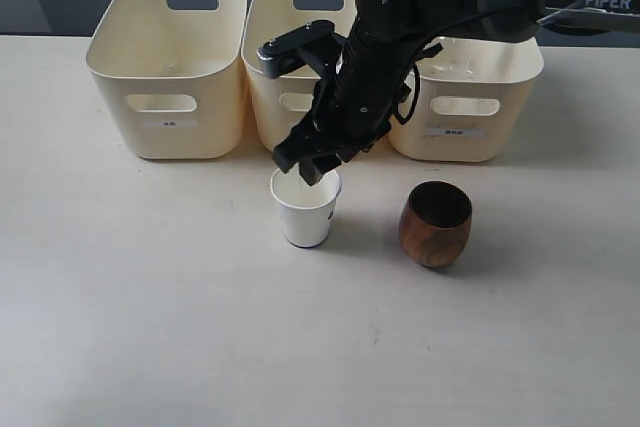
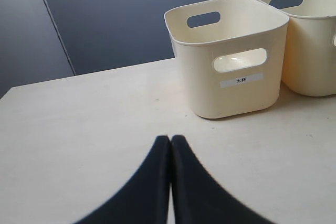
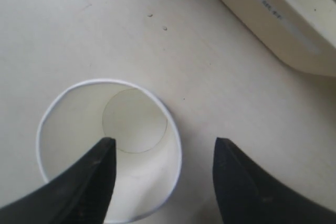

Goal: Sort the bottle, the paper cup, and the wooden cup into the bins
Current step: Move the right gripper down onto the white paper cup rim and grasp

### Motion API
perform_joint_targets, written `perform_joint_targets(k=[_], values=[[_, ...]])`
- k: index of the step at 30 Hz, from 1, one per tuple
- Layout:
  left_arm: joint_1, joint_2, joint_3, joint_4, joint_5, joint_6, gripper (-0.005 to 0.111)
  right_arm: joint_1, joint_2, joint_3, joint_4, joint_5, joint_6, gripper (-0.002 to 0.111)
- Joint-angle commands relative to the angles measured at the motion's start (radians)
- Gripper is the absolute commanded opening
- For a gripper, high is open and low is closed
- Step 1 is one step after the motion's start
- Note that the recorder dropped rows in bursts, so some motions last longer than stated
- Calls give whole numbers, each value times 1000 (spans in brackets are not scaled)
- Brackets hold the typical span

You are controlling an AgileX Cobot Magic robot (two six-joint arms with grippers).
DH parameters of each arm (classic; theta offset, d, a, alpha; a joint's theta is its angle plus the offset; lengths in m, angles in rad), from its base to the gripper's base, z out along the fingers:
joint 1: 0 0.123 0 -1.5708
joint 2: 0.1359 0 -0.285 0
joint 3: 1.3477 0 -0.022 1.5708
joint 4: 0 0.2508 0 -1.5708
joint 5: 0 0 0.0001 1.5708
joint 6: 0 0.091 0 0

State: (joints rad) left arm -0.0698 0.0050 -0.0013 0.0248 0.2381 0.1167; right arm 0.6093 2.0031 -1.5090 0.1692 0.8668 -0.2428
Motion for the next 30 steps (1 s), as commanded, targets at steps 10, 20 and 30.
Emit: perform_joint_targets(k=[10, 20, 30], values=[[-4, -5, 1, -3, 2, -2, 0, 1, -3, 7, 0, 4, 34, 53], [-4, -5, 1, -3, 2, -2, 0, 1, -3, 8, 19, 16, 34, 53], [-4, -5, 1, -3, 2, -2, 0, 9, 47, 8, 11, 29, 34, 51]])
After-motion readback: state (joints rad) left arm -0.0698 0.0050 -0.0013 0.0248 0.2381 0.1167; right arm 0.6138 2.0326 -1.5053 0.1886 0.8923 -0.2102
